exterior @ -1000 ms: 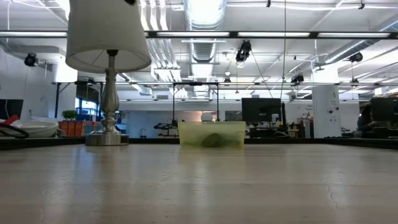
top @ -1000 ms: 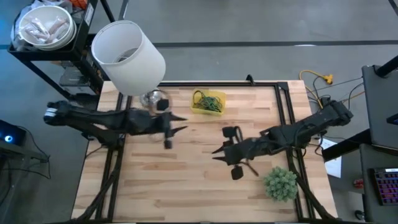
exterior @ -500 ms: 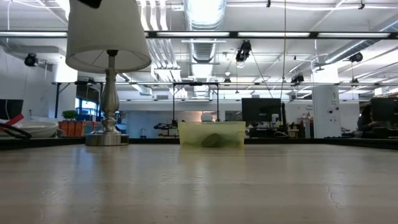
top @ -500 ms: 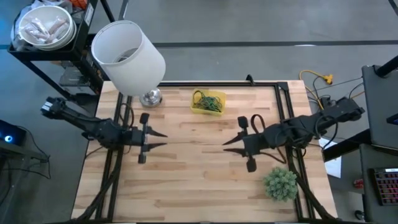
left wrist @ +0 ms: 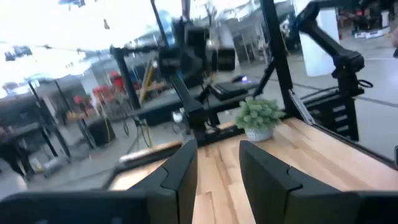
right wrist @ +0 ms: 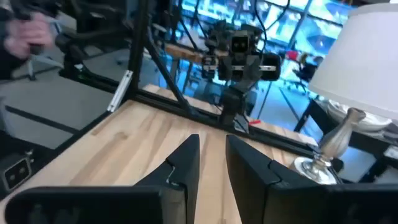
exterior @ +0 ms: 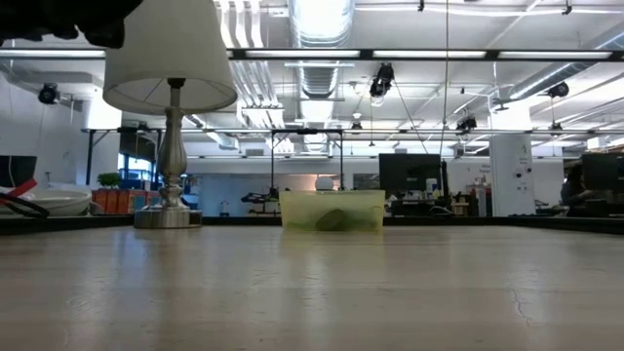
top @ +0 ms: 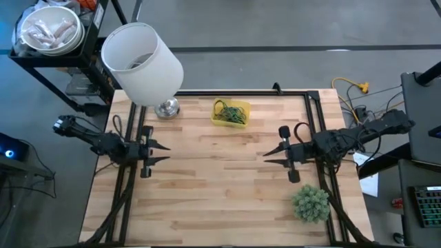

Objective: Pick and place rubber bands into bin
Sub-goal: Return to Home Position

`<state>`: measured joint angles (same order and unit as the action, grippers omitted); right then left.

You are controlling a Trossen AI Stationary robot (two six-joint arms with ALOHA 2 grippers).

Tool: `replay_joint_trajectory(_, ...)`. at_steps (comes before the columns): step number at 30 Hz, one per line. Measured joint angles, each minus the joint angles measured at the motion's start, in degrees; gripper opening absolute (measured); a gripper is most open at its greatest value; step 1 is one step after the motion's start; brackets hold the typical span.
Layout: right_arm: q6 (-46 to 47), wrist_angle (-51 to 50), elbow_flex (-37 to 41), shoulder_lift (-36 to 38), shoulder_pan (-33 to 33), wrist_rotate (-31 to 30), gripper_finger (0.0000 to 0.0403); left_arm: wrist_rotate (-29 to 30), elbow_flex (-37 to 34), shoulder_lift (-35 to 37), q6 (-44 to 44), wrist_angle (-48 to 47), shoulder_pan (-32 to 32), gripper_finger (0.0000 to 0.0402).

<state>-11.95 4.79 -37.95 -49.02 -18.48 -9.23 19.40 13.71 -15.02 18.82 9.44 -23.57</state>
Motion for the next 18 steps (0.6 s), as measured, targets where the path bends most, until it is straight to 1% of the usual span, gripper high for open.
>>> replay_joint_trajectory(4, -0.1, 4.1, 7.4, 5.7, 1.7, 1.9, 0.0073, 0.3, -1.9, 7.4, 2.6, -2.0, 0.4, 0.0105)
replay_joint_trajectory(8, 1.0, 4.7, 13.1, 12.0, 3.7, 2.6, 0.0073, 0.5, -1.9, 14.5, 3.0, -6.7, 0.4, 0.0105)
replay_joint_trajectory(10, 1.0, 5.1, 15.3, 15.2, 4.9, 5.1, 0.0073, 0.7, -1.8, 13.0, 3.2, -8.6, 0.7, 0.0105)
replay_joint_trajectory(14, 0.8, 8.3, 19.2, 20.1, 8.3, 12.6, 0.0073, 0.8, 0.1, 11.6, 4.7, -7.4, 1.1, 0.0105)
replay_joint_trajectory(18, 1.7, 8.4, 21.6, 22.9, 12.0, 15.4, 0.0073, 0.3, -0.1, 13.6, 5.5, -9.1, 2.3, 0.0105)
